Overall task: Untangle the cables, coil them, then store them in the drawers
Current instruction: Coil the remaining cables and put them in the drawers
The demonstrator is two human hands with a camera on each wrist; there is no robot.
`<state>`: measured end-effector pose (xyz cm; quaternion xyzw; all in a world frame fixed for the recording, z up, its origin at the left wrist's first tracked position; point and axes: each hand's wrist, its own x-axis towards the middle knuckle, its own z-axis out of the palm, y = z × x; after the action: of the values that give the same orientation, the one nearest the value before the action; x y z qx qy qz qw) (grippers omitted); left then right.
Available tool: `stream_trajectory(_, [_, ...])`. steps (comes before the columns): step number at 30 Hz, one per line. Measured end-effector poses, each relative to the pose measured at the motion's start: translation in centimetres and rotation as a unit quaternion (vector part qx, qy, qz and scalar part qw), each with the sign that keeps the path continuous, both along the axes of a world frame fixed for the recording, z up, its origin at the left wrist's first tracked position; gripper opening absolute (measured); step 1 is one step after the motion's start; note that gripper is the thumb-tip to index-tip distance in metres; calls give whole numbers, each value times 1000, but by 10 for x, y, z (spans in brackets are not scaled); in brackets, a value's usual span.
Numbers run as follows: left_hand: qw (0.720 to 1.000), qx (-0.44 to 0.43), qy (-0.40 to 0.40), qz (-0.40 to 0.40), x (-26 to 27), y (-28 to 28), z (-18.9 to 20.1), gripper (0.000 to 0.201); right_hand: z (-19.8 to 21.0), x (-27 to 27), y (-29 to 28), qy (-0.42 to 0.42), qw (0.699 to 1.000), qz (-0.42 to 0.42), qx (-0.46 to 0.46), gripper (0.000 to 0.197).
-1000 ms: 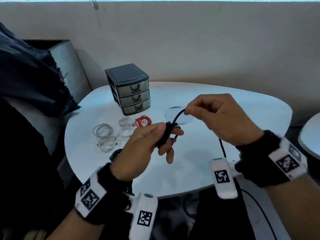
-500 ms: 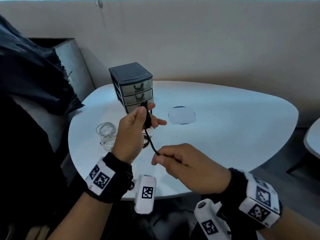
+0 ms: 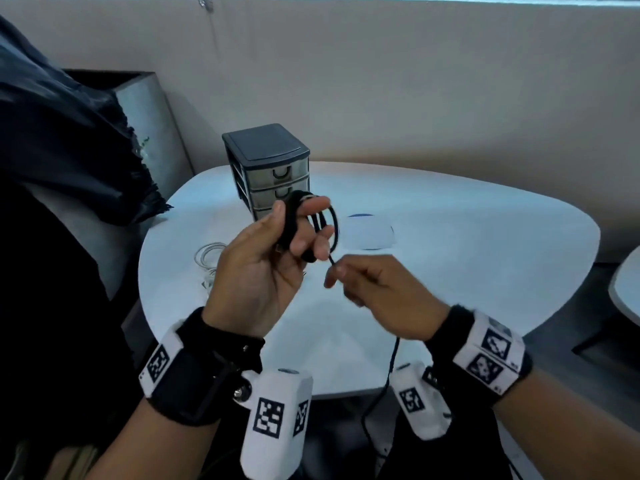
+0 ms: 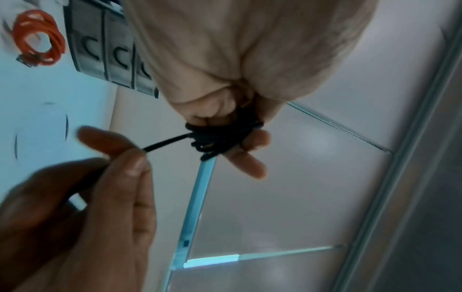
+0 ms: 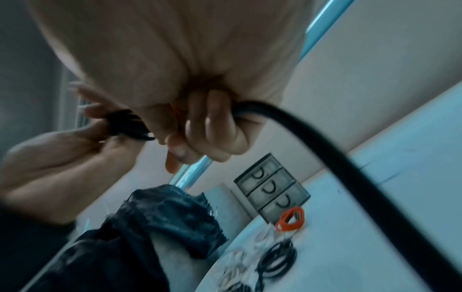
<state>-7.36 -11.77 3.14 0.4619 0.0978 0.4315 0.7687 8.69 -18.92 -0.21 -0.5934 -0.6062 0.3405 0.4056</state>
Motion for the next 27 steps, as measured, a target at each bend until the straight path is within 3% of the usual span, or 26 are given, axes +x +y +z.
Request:
stream_trajectory(4, [996, -10, 25, 88, -5, 16, -15, 40, -15, -24, -16, -72, 992, 81, -68, 27])
stream_trajectory(6, [987, 33, 92, 130, -5, 23, -23, 36, -5, -31, -24, -82, 988, 111, -75, 24])
stream_trajectory(7, [971, 89, 154, 162, -5, 26, -28, 33, 5, -31, -28, -82, 987, 122, -71, 23])
stream_trajectory(9, [899, 242, 304, 203, -5, 29, -40, 30, 29, -27, -35, -79, 986, 135, -55, 21])
stream_trajectory(10, [862, 302, 354, 199, -5, 28, -47, 29, 41, -24, -38, -83, 986, 136, -42, 22])
stream_trajectory(11, [847, 326, 380, 181, -5, 26, -52, 30, 53, -19, -39, -86, 987, 130, -25, 24])
stream_trajectory(13, [883, 280, 360, 111, -3, 17, -56, 32, 70, -7, -37, -79, 993, 88, 17, 27])
stream_trajectory(16, [959, 156, 235, -13, -2, -6, -43, 41, 78, 21, -19, -60, 995, -34, 70, 30])
stream_trajectory(20, [988, 68, 94, -105, -5, -21, -18, 48, 48, 25, 3, 34, 993, -77, 77, 33])
stream_trajectory(22, [995, 27, 35, -92, -10, -18, -7, 50, 26, 13, 3, 69, 993, -61, 67, 39])
stream_trajectory(24, [999, -6, -19, -50, -14, -11, -1, 49, 5, -1, -4, 47, 997, -40, 41, 38])
stream_trajectory(27, [997, -5, -17, 72, -15, 9, -4, 48, -17, -22, -19, -5, 1000, 27, -8, 30])
